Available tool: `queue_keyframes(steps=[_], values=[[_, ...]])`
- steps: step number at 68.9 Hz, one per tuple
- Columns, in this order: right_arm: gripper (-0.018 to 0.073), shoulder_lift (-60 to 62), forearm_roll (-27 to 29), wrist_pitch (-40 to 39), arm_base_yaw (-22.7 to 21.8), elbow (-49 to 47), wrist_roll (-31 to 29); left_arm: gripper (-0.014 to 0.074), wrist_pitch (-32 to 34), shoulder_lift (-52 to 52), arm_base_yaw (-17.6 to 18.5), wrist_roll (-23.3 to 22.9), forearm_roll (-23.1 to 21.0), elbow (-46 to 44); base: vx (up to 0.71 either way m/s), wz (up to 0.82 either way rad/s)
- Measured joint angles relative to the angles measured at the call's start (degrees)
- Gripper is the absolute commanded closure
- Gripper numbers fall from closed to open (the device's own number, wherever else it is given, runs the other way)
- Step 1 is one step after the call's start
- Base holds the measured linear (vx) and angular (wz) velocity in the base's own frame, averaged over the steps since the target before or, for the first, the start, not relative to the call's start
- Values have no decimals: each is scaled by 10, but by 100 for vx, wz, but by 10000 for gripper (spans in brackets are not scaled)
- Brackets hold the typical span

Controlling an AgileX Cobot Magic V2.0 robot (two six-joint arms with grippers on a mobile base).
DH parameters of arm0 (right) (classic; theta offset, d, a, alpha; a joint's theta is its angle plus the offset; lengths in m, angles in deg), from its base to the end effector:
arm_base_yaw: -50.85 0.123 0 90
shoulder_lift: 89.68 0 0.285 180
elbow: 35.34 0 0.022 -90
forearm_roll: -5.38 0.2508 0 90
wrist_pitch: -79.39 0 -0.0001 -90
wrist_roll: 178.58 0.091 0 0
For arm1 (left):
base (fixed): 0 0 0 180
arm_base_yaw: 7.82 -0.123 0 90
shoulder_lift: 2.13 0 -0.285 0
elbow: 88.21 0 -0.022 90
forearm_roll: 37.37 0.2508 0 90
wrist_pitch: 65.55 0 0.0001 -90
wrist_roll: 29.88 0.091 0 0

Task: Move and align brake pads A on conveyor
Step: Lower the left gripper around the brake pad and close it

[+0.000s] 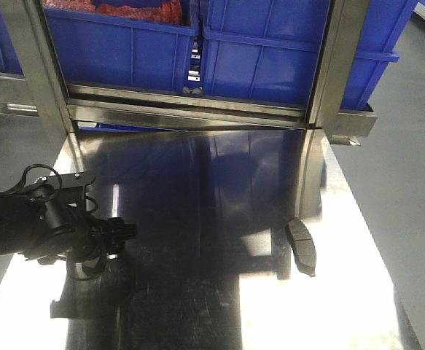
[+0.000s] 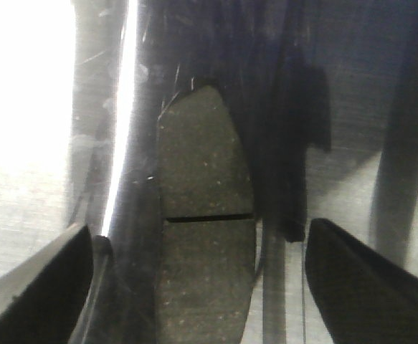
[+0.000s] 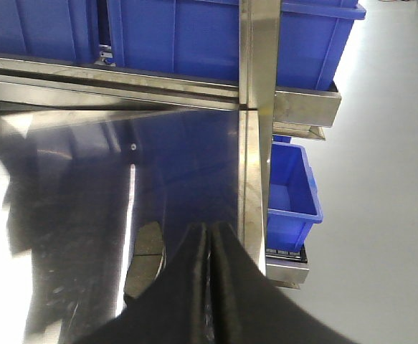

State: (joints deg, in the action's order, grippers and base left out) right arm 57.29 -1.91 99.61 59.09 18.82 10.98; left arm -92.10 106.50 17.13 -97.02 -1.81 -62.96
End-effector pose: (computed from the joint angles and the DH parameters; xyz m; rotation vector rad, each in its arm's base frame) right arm 0.0968 0.0100 0.2855 -0.0600 1.8718 0.0907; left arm 0.3026 -0.1146 0.1548 -0.2958 2.6349 0.0248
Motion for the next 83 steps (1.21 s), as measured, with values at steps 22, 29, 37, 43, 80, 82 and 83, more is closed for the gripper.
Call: queue_keyframes(steps=[22,29,37,43,80,82,83], values=[[568,0,0,0,0,0,0,69,7,2,0,1,0,-4,0,0],[568,0,0,0,0,0,0,106,7,2,0,1,0,-4,0,0],[568,0,0,0,0,0,0,148,7,2,0,2,0,-4,0,0],[568,0,0,0,0,0,0,162,7,2,0,2,0,-4,0,0],[568,0,0,0,0,0,0,233,7,15,0,20,-6,-5,0,0],[568,0,0,0,0,0,0,242,7,15,0,21,-7,-5,0,0],[568,0,0,0,0,0,0,246,7,15,0,21,-8,-5,0,0]])
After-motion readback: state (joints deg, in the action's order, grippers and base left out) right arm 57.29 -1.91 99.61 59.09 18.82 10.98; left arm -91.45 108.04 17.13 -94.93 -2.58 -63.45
